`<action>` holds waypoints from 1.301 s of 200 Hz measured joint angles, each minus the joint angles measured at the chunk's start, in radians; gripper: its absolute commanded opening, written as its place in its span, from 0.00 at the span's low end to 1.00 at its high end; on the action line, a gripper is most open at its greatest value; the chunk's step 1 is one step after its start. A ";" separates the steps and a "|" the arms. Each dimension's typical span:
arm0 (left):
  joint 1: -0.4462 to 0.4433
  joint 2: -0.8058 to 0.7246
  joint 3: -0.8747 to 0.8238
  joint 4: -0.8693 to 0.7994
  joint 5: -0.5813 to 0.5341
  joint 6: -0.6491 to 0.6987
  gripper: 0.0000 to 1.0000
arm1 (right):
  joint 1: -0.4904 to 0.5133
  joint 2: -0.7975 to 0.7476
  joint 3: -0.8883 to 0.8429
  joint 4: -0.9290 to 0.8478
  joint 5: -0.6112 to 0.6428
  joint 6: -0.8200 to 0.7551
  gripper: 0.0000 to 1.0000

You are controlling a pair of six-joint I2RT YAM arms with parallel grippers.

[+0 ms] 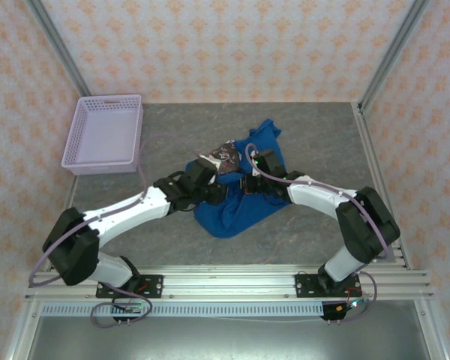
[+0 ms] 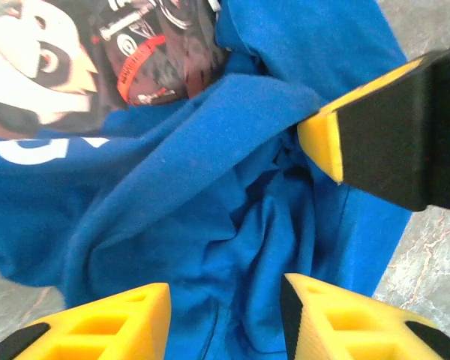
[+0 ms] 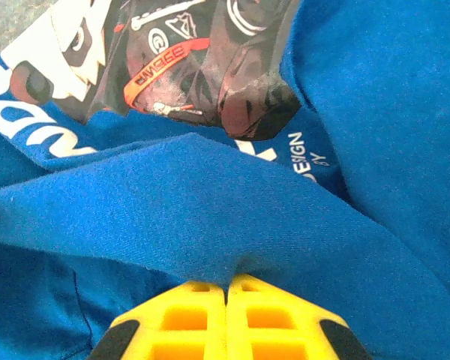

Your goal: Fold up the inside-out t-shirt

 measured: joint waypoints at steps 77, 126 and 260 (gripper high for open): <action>0.000 0.367 0.196 0.024 -0.010 0.007 0.53 | -0.016 -0.047 -0.064 0.021 -0.012 0.054 0.00; 0.000 0.461 0.249 0.030 -0.016 0.030 0.21 | -0.034 -0.053 -0.074 0.032 -0.014 0.055 0.00; 0.169 -0.144 -0.021 0.186 0.417 0.004 0.00 | -0.043 -0.375 -0.089 -0.052 -0.018 -0.158 0.00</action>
